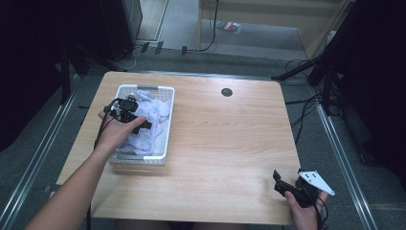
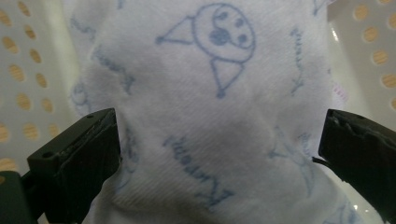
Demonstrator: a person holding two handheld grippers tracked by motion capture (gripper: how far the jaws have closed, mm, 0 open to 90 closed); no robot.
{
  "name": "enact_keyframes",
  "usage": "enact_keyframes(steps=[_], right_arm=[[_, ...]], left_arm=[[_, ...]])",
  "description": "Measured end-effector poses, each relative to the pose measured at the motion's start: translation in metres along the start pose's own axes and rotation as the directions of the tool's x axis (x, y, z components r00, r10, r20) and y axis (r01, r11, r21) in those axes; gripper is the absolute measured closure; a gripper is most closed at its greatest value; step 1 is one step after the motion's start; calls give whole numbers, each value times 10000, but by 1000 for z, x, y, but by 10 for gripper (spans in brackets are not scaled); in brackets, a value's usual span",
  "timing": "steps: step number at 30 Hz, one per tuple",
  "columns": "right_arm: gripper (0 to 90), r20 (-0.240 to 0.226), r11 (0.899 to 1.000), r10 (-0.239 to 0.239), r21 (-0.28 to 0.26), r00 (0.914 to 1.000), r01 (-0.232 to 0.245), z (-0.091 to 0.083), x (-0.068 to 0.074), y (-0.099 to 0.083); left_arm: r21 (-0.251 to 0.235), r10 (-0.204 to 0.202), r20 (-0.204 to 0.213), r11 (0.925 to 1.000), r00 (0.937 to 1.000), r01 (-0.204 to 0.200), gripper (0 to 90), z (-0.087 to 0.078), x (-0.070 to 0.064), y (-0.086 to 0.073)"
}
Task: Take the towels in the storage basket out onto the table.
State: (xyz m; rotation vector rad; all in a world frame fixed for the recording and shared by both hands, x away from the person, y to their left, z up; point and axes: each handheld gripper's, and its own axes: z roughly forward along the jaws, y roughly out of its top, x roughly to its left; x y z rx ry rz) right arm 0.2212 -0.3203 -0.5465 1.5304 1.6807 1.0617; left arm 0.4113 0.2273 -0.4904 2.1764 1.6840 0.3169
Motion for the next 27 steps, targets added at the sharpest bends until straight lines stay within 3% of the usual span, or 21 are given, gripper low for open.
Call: enact_keyframes(steps=[5,10,11,14,18,27], right_arm=[[70,8,10000,21,-3,10000,-21,0,-1,0],[70,-47,9999,111,18,9999,-111,0,-2,0],[70,-43,9999,124,7,9999,-124,0,-2,0],[70,-49,9999,157,23,9999,-157,0,-2,0],[70,-42,9999,166,28,9999,-166,0,-2,0],[71,13,9998,204,78,9998,-204,1,-2,0]], left_arm=[[478,204,-283,9987,9994,-191,0,6,-4,1],[646,1,-483,9979,9988,30,0,14,-6,1],[901,99,-626,9959,9980,-42,0,18,-6,1],[1073,191,-801,9942,9966,-105,0,25,-8,-1],[1131,148,-655,9936,9977,-73,6,27,-6,-1],[864,229,-714,9961,9972,-167,235,18,-7,-3]])
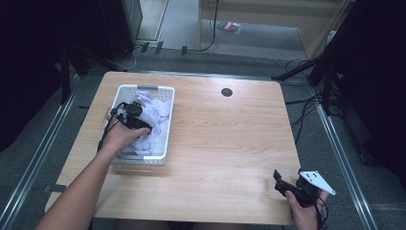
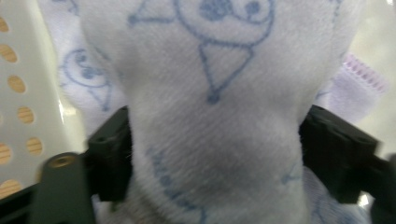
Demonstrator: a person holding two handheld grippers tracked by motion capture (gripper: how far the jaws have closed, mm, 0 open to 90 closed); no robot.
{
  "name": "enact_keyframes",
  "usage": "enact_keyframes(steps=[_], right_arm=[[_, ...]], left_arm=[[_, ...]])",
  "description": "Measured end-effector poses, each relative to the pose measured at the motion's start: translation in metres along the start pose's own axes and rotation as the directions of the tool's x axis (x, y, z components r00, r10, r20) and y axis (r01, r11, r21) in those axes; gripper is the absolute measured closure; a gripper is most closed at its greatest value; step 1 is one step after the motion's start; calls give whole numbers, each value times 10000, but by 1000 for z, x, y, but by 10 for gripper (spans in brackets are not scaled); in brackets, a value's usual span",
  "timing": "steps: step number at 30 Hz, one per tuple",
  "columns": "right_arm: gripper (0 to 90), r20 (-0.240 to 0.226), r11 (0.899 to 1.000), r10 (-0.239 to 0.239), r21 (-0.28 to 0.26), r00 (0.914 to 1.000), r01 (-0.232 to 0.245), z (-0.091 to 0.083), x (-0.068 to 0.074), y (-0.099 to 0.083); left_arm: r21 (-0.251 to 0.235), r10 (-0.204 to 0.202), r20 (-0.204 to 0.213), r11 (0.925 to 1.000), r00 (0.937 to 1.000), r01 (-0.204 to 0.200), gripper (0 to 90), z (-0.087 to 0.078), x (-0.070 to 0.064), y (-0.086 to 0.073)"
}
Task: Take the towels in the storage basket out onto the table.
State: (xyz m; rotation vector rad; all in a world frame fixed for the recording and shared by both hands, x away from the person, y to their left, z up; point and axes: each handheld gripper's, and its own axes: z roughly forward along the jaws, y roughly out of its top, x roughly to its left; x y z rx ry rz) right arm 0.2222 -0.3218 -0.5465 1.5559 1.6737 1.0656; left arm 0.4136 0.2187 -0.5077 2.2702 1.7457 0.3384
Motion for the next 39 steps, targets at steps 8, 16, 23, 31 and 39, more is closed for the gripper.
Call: enact_keyframes(steps=[8,16,23,31,39], right_arm=[[71,39,10000,-24,27,10000,24,0,0,0],[71,36,10000,-22,14,10000,22,0,0,0],[71,41,10000,-17,27,10000,17,0,0,0],[71,18,10000,-57,24,10000,57,0,1,0],[71,-16,9998,-189,-94,9998,189,-1,2,0]], left_arm=[[-444,188,26,9988,9998,-187,545,-7,3,-5],[-607,131,270,9981,9995,-114,614,-14,5,-5],[-1378,-179,1103,9899,9937,331,617,-36,12,-2],[-1697,63,1099,9854,9939,125,615,-60,13,1],[-1838,115,982,9829,9951,68,611,-80,17,4]])
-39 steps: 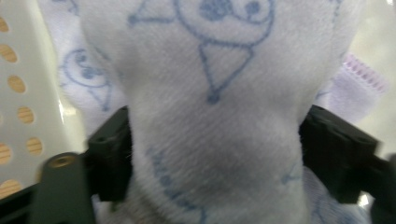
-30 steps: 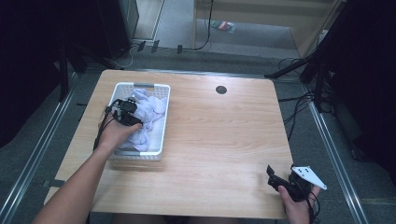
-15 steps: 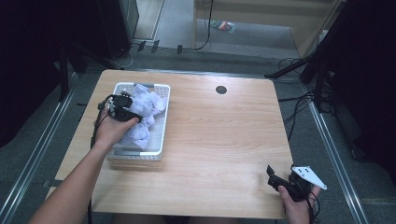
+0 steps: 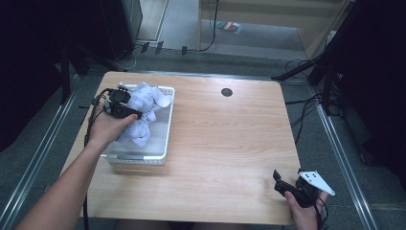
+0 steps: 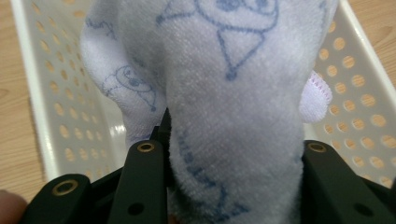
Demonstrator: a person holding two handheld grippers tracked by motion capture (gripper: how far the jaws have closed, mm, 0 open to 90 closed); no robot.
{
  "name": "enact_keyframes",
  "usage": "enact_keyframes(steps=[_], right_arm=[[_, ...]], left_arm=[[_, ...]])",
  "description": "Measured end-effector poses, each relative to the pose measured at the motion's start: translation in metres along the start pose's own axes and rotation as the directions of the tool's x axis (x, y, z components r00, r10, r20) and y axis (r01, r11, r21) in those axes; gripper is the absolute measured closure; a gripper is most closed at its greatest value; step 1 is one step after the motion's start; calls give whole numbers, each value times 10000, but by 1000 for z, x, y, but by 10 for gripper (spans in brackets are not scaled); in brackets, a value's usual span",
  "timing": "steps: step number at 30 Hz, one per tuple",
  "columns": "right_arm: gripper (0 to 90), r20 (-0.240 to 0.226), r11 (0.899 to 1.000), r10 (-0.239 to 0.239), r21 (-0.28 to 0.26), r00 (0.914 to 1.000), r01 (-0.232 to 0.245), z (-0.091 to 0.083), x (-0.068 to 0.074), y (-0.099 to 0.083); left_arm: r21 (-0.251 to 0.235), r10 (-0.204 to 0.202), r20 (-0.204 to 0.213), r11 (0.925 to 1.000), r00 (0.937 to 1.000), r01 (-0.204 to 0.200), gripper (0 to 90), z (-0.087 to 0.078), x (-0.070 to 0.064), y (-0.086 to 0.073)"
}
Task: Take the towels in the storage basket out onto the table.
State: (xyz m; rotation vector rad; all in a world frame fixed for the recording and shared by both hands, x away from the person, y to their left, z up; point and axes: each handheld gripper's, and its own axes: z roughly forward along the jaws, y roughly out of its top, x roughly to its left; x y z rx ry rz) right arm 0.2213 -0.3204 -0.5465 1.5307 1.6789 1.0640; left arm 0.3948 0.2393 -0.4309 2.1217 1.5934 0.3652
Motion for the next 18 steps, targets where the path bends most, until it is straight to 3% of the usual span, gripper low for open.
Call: enact_keyframes(steps=[18], right_arm=[[71,-2,10000,-58,10,10000,58,0,1,0]], left_arm=[[-448,407,-116,9981,9991,-412,602,-40,-6,17]])
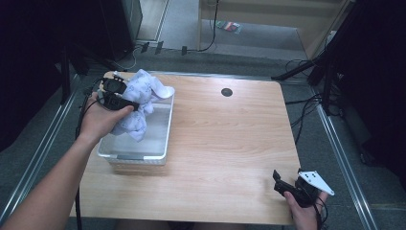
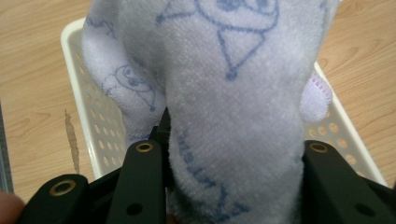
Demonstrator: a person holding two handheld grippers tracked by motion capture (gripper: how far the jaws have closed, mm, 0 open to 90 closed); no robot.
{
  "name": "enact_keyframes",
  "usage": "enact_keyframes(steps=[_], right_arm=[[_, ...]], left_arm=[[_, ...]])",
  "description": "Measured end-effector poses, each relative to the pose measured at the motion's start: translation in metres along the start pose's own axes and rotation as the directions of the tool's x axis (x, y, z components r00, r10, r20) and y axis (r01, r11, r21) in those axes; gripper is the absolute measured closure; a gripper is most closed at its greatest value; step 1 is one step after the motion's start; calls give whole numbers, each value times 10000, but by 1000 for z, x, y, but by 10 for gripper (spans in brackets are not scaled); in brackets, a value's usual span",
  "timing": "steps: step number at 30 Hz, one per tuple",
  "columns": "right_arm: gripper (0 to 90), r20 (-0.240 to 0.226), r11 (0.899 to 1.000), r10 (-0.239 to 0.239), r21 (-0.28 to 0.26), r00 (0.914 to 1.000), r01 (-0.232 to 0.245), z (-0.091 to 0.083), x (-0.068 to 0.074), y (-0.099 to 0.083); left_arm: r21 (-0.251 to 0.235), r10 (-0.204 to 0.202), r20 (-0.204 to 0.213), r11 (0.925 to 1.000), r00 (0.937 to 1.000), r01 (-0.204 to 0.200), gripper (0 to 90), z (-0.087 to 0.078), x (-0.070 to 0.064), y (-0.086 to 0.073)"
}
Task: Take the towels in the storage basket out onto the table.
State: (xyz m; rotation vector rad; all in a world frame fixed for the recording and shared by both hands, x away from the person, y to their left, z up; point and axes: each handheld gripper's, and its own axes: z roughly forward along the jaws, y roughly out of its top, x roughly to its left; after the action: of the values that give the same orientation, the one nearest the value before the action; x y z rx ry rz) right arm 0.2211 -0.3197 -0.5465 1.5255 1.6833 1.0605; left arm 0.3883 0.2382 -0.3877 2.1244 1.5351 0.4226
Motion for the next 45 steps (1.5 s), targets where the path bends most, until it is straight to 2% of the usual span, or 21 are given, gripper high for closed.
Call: enact_keyframes(steps=[16,19,23,37,45], right_arm=[[71,-195,9997,-149,-185,9997,146,-1,1,-1],[72,-199,9997,-152,-178,9997,149,-1,1,-1],[73,-210,9998,-151,-162,9997,148,-1,1,-1],[82,-189,9998,-162,-156,9997,159,-1,1,0],[83,-182,9999,-114,-123,9998,112,-1,1,0]], left_arm=[[-123,187,54,9998,9998,-186,600,-12,-10,14],[-130,202,194,9997,9996,-200,599,-12,-12,17],[-112,385,234,9992,9990,-382,599,-11,-18,19],[-159,587,598,9982,9965,-578,598,-1,-45,27],[-97,939,716,9956,9930,-934,597,4,-66,33]])
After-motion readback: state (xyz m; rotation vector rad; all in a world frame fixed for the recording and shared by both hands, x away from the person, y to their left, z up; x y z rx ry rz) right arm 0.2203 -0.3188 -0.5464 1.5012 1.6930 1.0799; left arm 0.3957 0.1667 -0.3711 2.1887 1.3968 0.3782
